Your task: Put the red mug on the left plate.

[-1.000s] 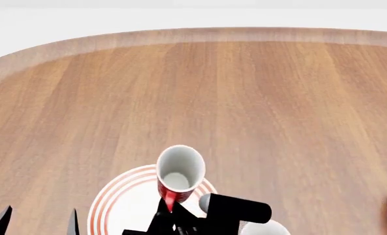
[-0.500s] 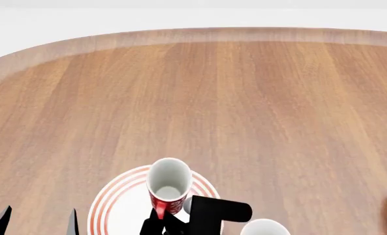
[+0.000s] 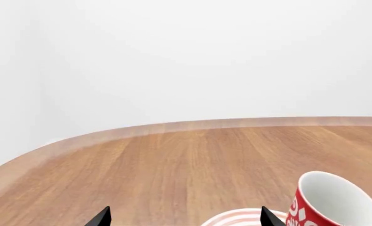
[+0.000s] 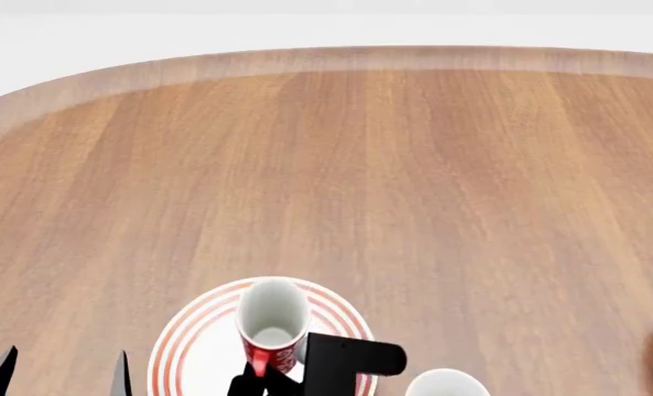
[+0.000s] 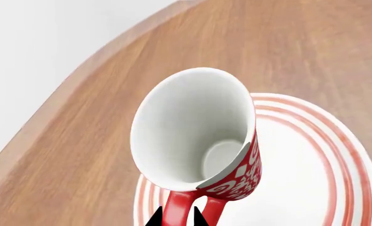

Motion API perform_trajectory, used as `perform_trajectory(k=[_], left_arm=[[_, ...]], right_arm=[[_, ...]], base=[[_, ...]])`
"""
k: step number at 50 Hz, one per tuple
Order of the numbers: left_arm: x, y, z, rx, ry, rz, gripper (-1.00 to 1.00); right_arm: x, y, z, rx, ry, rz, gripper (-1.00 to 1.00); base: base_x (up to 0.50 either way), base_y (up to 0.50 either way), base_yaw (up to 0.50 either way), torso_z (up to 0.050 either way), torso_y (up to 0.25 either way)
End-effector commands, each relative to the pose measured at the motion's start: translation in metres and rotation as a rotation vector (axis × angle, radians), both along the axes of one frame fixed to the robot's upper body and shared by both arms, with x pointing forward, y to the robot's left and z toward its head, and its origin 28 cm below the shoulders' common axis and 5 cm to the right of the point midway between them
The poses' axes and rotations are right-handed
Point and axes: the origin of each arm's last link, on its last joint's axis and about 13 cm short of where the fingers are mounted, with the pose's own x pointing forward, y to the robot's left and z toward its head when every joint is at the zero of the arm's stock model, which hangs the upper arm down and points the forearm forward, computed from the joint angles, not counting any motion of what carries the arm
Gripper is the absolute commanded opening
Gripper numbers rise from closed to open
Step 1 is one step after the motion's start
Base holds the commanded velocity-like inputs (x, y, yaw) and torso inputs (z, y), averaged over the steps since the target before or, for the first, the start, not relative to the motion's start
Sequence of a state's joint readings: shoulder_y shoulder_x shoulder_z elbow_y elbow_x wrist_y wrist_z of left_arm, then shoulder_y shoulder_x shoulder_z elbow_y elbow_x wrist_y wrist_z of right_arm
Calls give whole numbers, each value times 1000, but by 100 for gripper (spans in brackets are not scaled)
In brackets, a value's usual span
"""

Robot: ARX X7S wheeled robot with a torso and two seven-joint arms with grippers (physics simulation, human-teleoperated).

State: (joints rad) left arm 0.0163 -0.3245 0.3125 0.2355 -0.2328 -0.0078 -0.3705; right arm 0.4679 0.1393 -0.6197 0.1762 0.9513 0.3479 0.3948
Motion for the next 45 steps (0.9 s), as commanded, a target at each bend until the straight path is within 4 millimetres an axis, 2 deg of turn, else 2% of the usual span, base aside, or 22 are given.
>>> perform_trajectory(k=[1,23,37,40,45], left_arm=[[0,0,0,0,-2,2,100],[-1,1,1,1,-2,2,100],[0,1,0,1,-3,3,100],[0,0,0,1,-2,2,100],[0,0,0,1,-2,2,100]], right_arm=[[2,2,-3,-13,-2,10,-100],[8,3,-7,-19,22,7,-100],[18,1,-18,-87,-15,-57,-100],[10,2,-3,-73,-18,-41,-100],[10,1,-3,-73,-18,-41,-100]], base=[[0,0,0,0,0],[0,0,0,0,0],[0,0,0,0,0],[0,0,0,0,0],[0,0,0,0,0]])
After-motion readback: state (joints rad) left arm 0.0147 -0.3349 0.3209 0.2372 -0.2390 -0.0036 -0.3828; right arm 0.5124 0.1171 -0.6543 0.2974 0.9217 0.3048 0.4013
